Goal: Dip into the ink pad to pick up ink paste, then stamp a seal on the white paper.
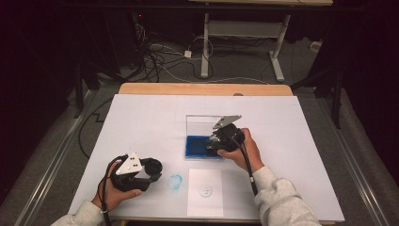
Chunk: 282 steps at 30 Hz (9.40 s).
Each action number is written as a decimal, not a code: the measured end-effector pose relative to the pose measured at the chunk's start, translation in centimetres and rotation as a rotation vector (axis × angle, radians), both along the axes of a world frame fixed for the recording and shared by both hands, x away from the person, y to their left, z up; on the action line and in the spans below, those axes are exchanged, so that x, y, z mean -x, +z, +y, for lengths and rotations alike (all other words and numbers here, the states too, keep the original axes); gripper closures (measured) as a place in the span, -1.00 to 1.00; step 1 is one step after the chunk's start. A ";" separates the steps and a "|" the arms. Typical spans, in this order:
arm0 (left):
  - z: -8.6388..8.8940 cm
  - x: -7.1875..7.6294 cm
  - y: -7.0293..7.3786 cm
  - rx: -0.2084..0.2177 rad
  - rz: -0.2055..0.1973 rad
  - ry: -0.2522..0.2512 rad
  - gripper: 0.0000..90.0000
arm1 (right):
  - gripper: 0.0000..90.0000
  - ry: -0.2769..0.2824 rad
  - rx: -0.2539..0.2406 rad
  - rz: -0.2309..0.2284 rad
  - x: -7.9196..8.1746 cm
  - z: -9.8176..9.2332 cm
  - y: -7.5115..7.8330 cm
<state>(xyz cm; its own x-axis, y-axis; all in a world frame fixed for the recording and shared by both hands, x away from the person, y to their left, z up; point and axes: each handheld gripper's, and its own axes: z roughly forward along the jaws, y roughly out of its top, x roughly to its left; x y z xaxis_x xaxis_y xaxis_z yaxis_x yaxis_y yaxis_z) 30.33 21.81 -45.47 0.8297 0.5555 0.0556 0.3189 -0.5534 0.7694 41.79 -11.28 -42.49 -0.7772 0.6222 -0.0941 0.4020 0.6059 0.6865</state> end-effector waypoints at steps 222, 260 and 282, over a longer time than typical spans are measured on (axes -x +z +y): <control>0.1 0.2 0.4 -0.028 -0.016 0.003 -0.19 | 0.26 0.260 -0.059 -0.035 12.7 0.8 -1.7; -0.1 0.2 0.3 -0.043 -0.014 -0.004 -0.19 | 0.26 0.257 -0.035 -0.031 13.1 0.8 -2.4; -0.1 0.3 0.3 -0.040 -0.013 -0.004 -0.19 | 0.26 0.265 -0.035 -0.018 12.9 0.7 -2.3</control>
